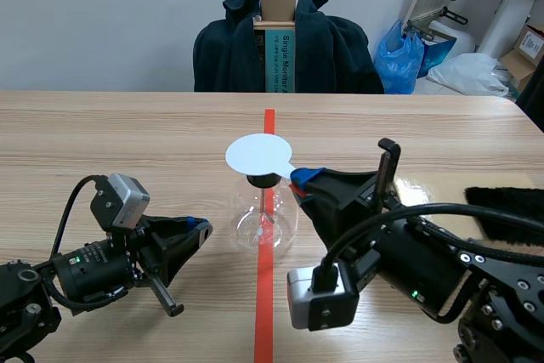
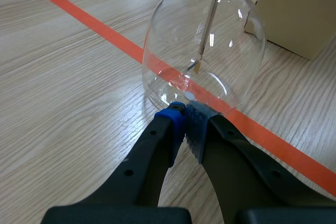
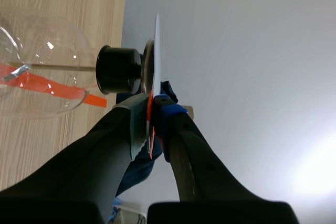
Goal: Do the electroscope experiment.
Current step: 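Move the plate toward and away from the electroscope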
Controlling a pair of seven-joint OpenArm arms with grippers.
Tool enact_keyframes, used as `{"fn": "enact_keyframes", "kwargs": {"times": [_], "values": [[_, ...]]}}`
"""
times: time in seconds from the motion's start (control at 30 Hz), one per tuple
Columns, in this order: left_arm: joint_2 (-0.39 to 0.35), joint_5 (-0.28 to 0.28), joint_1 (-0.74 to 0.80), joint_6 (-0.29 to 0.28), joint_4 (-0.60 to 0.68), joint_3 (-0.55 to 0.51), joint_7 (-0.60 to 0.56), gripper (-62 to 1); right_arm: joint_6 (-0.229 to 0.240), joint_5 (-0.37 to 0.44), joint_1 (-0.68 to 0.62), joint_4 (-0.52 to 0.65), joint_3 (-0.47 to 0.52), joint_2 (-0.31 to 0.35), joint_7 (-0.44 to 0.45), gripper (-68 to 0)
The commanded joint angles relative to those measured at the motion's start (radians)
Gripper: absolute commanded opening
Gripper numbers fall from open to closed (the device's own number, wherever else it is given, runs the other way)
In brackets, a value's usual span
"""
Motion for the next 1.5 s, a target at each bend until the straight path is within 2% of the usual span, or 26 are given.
{"fn": "enact_keyframes", "kwargs": {"times": [0.0, 0.23, 0.53, 0.83, 0.97, 1.07, 1.47], "values": [[0.010, -0.011, -0.008, -0.002, 0.018, -0.005, -0.017, -57.7, -0.011, 0.008, 0.012, 0.014, 0.007, 0.008, -0.005, -66.7], [0.010, -0.011, -0.008, -0.002, 0.018, -0.005, -0.017, -57.7, -0.034, 0.008, 0.012, 0.014, 0.007, 0.008, -0.022, -66.7], [0.010, -0.011, -0.008, -0.002, 0.018, -0.005, -0.017, -57.7, -0.034, 0.008, 0.012, 0.014, 0.007, 0.008, -0.048, -66.7], [0.010, -0.011, -0.008, -0.002, 0.018, -0.005, -0.017, -57.7, -0.034, 0.039, 0.012, 0.014, 0.016, 0.008, -0.171, -66.7], [0.010, -0.011, -0.008, -0.002, 0.018, -0.005, -0.017, -57.7, -0.060, 0.058, 0.012, 0.014, 0.016, 0.008, -0.222, -66.7], [0.010, -0.011, -0.008, -0.002, 0.018, -0.005, -0.017, -57.7, -0.060, 0.058, 0.012, 0.014, 0.016, 0.008, -0.260, -66.7], [0.010, -0.011, -0.008, -0.002, 0.018, -0.005, -0.017, -57.7, -0.060, 0.065, 0.012, 0.014, 0.016, 0.008, -0.352, -66.7]]}}
